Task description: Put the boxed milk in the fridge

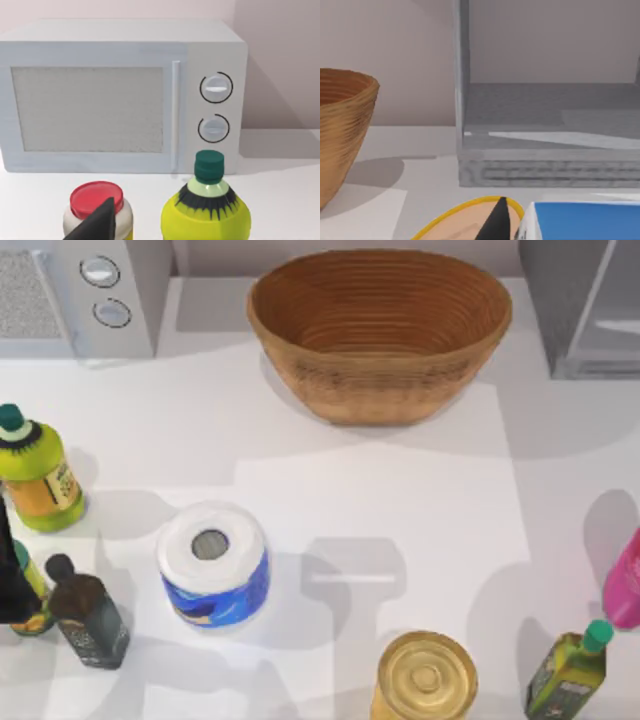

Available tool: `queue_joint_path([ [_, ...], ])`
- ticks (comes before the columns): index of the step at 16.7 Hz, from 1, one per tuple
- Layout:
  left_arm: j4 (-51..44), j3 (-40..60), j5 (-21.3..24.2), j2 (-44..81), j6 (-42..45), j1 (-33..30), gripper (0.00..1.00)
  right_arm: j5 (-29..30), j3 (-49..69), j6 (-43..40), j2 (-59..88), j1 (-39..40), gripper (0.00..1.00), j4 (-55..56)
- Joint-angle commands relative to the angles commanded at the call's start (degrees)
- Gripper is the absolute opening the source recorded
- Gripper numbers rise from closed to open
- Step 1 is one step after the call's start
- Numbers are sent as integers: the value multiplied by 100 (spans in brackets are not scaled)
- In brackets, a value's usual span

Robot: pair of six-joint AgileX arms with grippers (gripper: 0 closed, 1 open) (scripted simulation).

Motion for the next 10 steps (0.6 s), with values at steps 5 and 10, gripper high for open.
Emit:
queue_joint_path([
  [5, 0, 0, 0, 0, 0, 0, 100, -17, 92, -6, 198, -10, 0, 98],
  [10, 0, 0, 0, 0, 0, 0, 100, -198, 764, -70, 1661, -237, 0, 938],
])
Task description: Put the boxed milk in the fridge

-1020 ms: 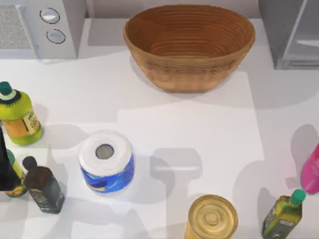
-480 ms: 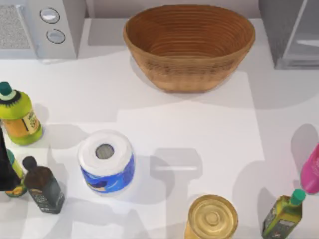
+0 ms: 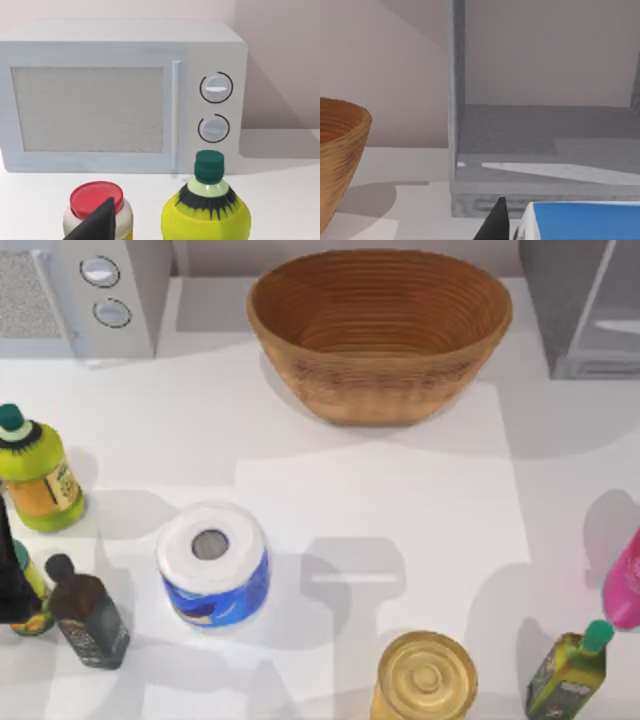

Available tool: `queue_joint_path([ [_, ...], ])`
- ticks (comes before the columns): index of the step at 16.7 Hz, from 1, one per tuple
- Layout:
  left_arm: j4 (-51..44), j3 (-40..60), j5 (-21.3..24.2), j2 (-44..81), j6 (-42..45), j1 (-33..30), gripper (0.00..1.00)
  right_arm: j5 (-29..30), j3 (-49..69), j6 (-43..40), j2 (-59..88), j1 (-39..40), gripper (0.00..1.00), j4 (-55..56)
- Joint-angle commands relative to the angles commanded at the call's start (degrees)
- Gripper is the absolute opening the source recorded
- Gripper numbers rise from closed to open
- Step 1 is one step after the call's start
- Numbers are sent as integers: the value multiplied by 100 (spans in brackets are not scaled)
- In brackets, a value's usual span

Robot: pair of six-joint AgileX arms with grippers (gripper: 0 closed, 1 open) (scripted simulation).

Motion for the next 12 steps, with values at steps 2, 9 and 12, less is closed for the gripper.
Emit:
queue_joint_path([
  [2, 0, 0, 0, 0, 0, 0, 100, -103, 421, 2, 984, -139, 0, 522],
  [9, 0, 0, 0, 0, 0, 0, 100, -584, 2191, 72, 5424, -658, 0, 2707],
  [12, 0, 0, 0, 0, 0, 0, 100, -818, 2941, 98, 7042, -845, 0, 3632],
])
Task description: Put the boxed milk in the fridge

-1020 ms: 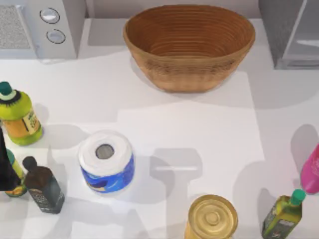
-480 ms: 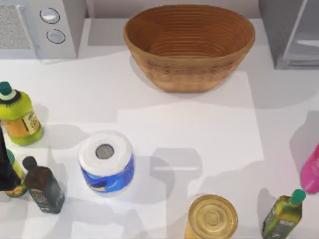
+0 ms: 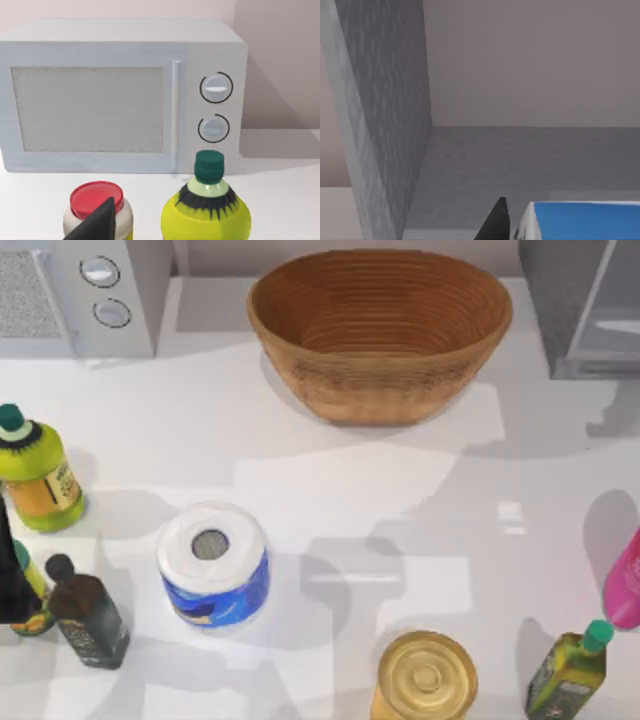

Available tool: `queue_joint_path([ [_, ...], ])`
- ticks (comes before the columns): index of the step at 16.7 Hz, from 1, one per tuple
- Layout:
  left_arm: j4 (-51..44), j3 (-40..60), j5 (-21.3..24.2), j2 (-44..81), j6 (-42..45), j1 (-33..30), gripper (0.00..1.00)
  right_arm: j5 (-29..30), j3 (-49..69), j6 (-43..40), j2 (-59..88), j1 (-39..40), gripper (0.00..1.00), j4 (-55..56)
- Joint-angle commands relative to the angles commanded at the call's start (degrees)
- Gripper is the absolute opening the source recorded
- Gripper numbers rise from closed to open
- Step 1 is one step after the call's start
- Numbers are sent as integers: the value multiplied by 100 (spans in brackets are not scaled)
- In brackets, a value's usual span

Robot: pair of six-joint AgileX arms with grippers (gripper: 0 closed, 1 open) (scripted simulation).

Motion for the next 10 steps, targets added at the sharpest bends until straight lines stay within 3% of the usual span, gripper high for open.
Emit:
queue_joint_path([
  [5, 0, 0, 0, 0, 0, 0, 100, -296, 1069, 17, 2297, -275, 0, 1307],
  [10, 0, 0, 0, 0, 0, 0, 100, -434, 1783, 49, 3591, -482, 0, 2164],
])
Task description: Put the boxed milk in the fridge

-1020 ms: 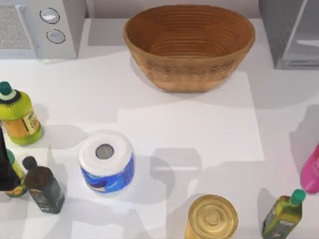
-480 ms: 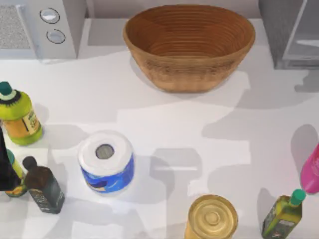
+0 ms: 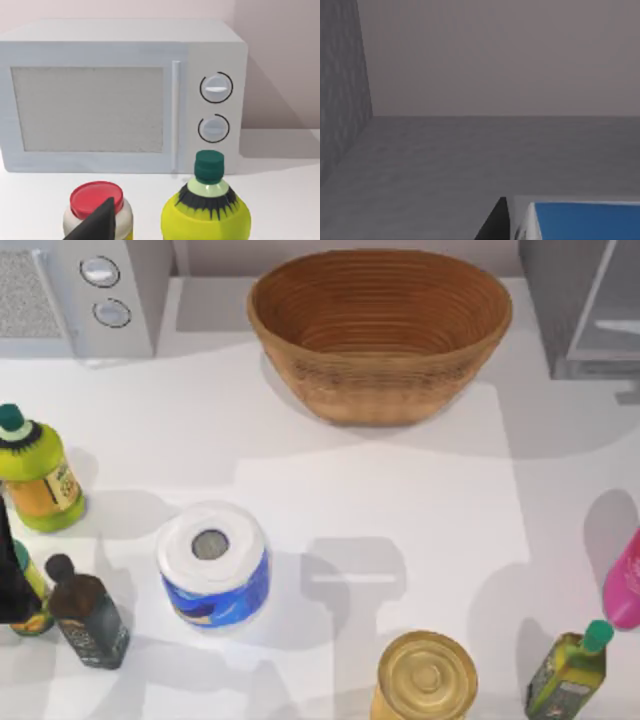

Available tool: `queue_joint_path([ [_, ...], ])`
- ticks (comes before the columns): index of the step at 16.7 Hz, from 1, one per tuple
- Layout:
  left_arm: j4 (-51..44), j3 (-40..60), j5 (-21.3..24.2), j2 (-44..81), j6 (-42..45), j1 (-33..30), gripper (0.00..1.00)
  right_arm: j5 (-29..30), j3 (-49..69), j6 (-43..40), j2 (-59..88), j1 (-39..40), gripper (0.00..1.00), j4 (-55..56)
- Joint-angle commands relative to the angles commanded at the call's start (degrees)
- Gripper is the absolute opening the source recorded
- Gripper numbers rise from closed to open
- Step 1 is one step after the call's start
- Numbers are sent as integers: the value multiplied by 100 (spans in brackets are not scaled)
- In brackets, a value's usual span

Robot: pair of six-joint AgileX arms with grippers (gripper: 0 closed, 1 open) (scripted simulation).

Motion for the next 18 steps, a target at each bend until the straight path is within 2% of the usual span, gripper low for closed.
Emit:
queue_joint_path([
  [10, 0, 0, 0, 0, 0, 0, 100, 4, 289, 10, 270, 37, 0, -35],
  [18, 0, 0, 0, 0, 0, 0, 100, 233, 2622, 13, 1088, 161, 0, -1175],
])
